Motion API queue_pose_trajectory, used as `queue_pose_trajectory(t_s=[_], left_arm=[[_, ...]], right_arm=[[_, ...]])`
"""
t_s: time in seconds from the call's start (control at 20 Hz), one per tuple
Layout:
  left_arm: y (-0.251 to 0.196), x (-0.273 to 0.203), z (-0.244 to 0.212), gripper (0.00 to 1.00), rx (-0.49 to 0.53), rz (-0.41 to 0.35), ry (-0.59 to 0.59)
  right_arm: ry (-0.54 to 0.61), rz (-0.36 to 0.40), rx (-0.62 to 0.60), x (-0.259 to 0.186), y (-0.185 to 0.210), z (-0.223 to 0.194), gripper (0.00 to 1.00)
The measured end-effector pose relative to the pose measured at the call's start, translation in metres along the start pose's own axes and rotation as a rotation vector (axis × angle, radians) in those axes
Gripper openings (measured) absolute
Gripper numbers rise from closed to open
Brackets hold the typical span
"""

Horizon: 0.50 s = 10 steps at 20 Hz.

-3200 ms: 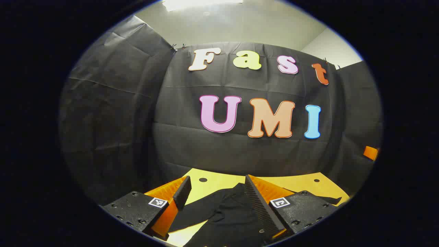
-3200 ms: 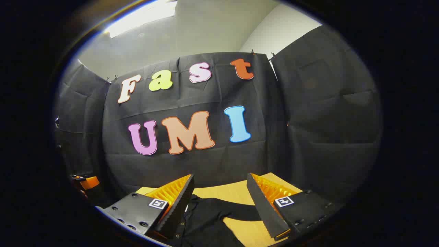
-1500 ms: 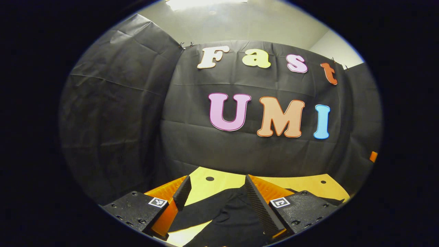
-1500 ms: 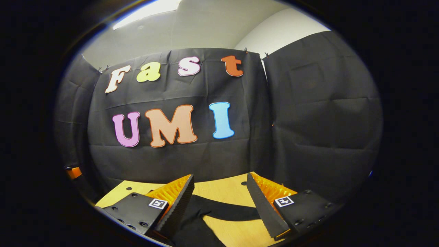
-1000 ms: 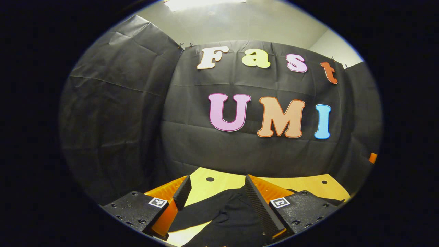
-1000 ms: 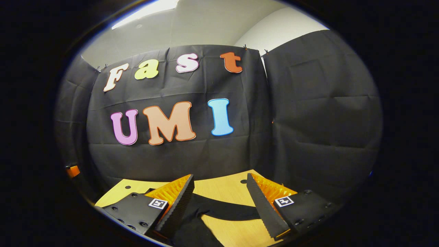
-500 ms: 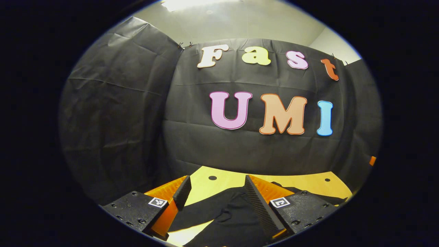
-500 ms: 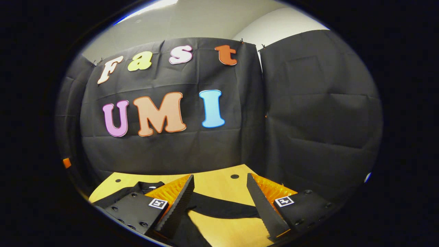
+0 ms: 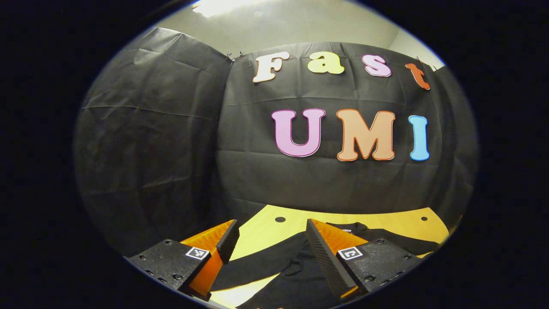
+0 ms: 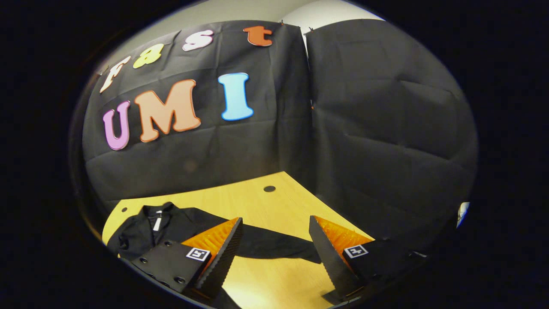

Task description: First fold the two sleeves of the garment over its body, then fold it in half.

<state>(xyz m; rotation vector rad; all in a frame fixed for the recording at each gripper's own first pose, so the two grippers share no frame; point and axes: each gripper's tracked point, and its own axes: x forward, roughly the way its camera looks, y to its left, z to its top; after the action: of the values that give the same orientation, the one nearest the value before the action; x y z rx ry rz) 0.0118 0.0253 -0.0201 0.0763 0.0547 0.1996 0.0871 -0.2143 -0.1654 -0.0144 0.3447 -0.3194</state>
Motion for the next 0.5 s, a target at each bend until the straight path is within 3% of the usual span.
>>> queue_pose_trajectory(t_s=[0.25, 0.35, 0.4, 0.5], left_arm=[[-0.002, -0.004, -0.006, 0.92, 0.026, 0.021, 0.022], [-0.004, -0.005, -0.01, 0.93, 0.029, 0.028, 0.037], [-0.006, -0.006, -0.012, 0.92, 0.03, 0.029, 0.044], [-0.009, -0.008, -0.016, 0.92, 0.036, 0.029, 0.056]], right_arm=[[0.146, -0.04, -0.026, 0.05, -0.032, -0.055, 0.93], [0.202, -0.039, -0.005, 0.062, -0.037, -0.073, 0.98], [0.213, -0.036, 0.007, 0.069, -0.04, -0.076, 0.93], [0.23, -0.048, 0.025, 0.082, -0.049, -0.083, 0.98]])
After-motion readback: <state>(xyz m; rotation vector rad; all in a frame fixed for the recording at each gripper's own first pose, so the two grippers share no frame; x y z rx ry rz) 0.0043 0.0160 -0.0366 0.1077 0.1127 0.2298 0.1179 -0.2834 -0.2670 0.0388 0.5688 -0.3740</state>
